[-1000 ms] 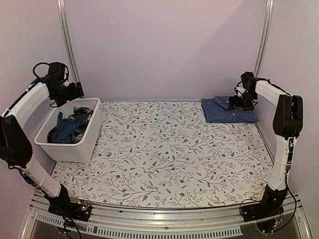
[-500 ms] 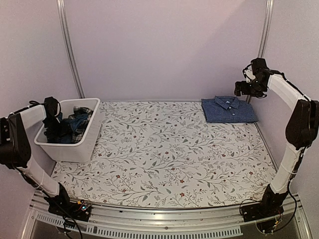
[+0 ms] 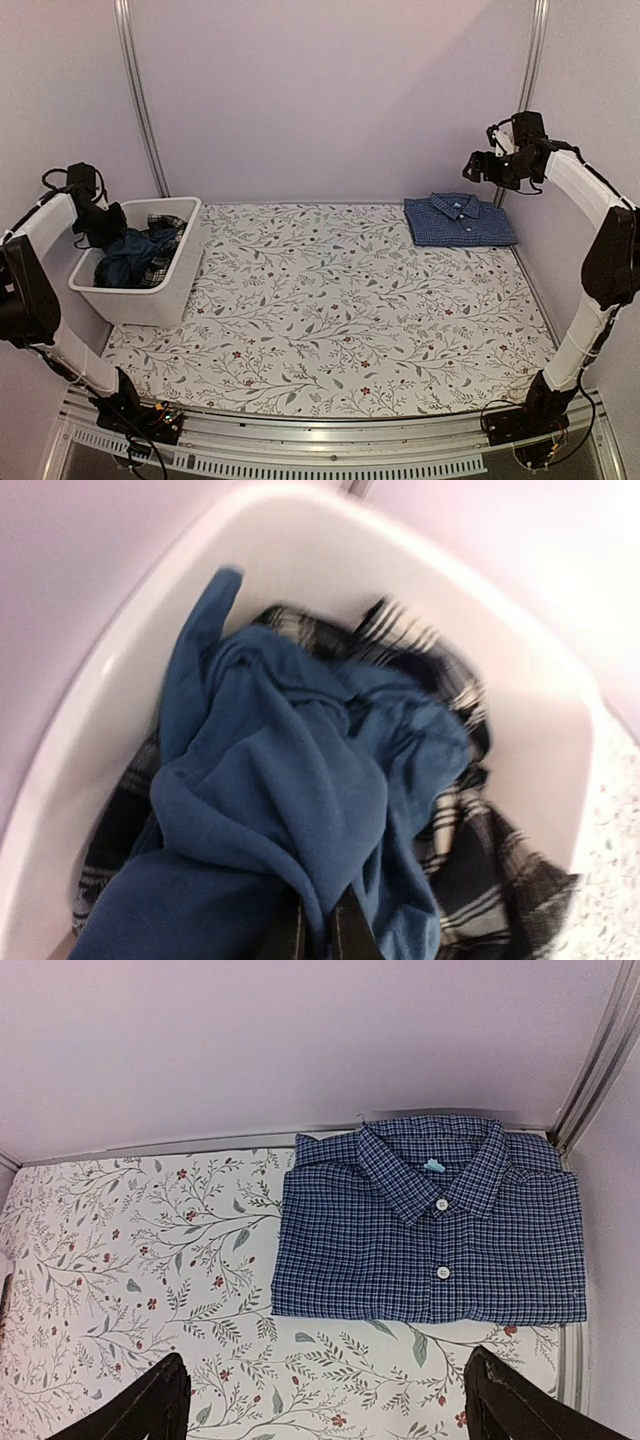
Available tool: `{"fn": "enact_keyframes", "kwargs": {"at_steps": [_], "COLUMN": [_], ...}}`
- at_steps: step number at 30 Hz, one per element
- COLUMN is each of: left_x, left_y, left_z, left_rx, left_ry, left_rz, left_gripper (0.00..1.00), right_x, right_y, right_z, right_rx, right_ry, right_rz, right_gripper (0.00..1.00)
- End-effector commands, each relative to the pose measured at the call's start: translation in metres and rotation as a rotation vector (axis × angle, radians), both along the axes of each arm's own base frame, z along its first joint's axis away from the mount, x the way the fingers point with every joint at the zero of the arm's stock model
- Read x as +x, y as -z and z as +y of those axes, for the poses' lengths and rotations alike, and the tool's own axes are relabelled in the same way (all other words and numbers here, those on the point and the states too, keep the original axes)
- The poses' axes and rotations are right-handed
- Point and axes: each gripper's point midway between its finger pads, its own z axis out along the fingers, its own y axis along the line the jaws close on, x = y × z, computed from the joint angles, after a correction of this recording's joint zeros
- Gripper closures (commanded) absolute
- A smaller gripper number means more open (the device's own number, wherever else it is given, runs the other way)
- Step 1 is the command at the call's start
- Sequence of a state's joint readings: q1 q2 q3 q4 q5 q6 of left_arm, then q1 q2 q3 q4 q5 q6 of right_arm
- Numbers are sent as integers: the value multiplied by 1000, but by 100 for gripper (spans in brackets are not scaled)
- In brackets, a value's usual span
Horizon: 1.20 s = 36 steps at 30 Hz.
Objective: Fold and stack the mixed laundry pile
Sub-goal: Pick up the crumpled T-shirt from the bin, then place the crumpled T-shirt at the center of the board.
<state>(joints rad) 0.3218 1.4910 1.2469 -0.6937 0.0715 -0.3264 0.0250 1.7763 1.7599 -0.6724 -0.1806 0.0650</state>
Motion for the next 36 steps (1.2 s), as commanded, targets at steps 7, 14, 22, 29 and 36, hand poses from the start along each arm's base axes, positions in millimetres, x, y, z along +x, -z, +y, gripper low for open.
{"fn": "enact_keyframes", "kwargs": {"at_steps": [7,14,22,29,36], "left_x": [68,65,26,63,45], "left_y": [-262,-388,-366,-198,-96], "left_z": [-81,-240,-412,-373,-318], "left_rx": [-96,-203,-431,-417,-189], "left_ry": [338,792,1246,993,887], "left_rz": [-782,-1052,-996,-595,-404], "left_gripper": [100,100,100,40,0], "right_x": [-19,-24,-30,-39,-66], "right_y": [-38,-39,-36,-23,18], "right_z": [41,58,66,67,93], "right_rx": [218,302,334,322,358], "right_ry": [-171,-249,-290,-312,-400], "right_rz": [-98,-101,-88,-45,89], "right_gripper": [2,2,1,1,6]}}
